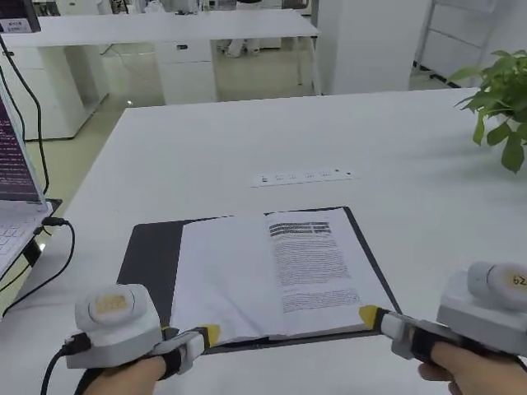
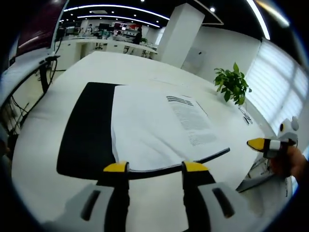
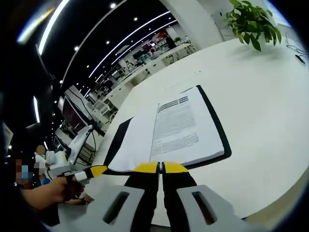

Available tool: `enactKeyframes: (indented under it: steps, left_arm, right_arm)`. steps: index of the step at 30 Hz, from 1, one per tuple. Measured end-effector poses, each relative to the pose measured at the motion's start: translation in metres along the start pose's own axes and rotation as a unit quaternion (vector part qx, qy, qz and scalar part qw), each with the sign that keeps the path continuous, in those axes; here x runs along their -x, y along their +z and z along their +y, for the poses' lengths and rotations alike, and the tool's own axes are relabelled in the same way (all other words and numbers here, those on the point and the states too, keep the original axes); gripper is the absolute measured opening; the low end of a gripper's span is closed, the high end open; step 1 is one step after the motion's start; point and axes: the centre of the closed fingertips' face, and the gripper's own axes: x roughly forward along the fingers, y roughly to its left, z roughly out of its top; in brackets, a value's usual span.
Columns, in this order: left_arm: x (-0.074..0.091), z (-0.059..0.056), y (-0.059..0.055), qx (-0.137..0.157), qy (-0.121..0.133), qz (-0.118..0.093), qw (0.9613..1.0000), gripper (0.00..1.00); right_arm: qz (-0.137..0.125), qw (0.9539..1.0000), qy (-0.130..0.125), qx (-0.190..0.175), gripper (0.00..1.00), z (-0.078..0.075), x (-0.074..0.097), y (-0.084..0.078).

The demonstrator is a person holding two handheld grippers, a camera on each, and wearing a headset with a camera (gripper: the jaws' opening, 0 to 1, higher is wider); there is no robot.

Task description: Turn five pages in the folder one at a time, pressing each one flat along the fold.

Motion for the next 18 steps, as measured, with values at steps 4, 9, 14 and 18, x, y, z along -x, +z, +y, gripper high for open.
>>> enactKeyframes:
  steps: [4, 9, 14, 18]
  left_arm:
    - [0.016, -0.006, 0.011, -0.018, -0.005, -0.024, 0.9996, 0.51]
    - [0.034, -0.008, 0.024, -0.03, -0.002, -0.051, 0.9983, 0.61]
    - [0.044, -0.001, 0.027, -0.022, 0.01, -0.066, 0.9975, 0.72]
    - [0.051, 0.002, 0.026, -0.03, 0.022, -0.072, 0.9967, 0.81]
  right_arm:
    - [-0.012, 0.9998, -0.005, 0.012, 0.23, -0.006, 0.004, 0.008]
    - [-0.03, 0.9979, -0.017, 0.056, 0.43, -0.014, 0.007, 0.018]
    - [-0.026, 0.9944, -0.021, 0.1, 0.67, -0.018, 0.007, 0.021]
    - [-0.03, 0.991, -0.013, 0.13, 0.82, -0.015, 0.007, 0.025]
